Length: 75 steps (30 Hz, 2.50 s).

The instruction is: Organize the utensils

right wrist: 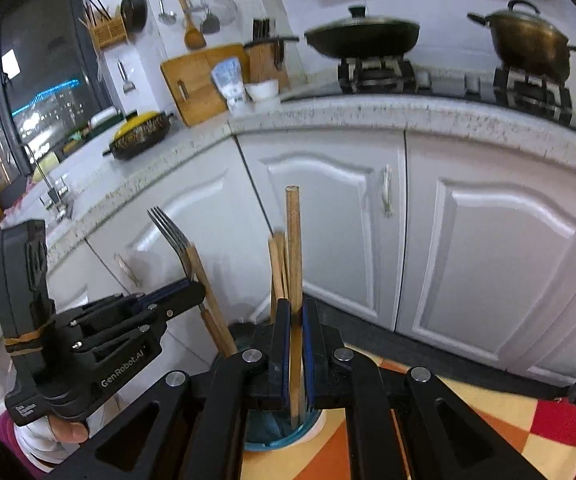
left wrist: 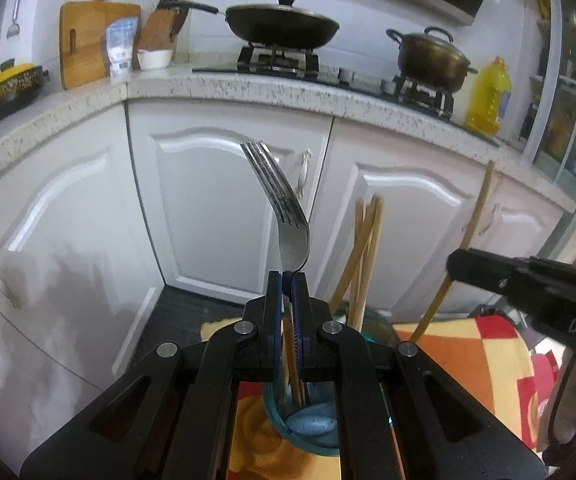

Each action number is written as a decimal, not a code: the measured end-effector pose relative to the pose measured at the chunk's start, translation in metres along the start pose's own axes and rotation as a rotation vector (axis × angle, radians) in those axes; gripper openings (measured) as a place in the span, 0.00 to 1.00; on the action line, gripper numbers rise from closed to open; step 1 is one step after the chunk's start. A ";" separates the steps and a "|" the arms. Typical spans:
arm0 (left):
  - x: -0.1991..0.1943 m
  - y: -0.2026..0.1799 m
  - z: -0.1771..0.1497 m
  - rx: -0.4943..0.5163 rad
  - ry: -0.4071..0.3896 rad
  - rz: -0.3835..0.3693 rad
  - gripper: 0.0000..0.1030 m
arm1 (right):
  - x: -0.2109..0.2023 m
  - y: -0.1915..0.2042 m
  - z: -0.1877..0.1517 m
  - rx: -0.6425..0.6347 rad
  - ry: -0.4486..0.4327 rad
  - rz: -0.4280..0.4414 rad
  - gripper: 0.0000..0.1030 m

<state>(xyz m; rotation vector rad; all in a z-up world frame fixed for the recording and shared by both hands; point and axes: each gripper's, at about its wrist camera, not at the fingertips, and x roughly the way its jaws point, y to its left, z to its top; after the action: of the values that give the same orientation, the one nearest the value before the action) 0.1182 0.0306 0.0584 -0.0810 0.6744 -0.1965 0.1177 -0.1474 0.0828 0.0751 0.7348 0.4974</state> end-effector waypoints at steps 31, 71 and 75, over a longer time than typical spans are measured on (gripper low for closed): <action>-0.021 -0.013 -0.046 -0.007 0.039 0.041 0.47 | -0.022 -0.021 -0.064 0.161 0.034 -0.018 0.35; -0.096 -0.037 -0.064 0.036 -0.067 0.213 0.47 | -0.080 0.022 -0.083 0.099 -0.103 -0.125 0.41; -0.102 -0.038 -0.062 0.035 -0.087 0.219 0.47 | -0.080 0.025 -0.082 0.093 -0.110 -0.128 0.42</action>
<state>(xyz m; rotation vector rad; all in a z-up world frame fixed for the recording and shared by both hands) -0.0042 0.0135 0.0774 0.0175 0.5883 0.0057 0.0027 -0.1713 0.0773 0.1403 0.6507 0.3344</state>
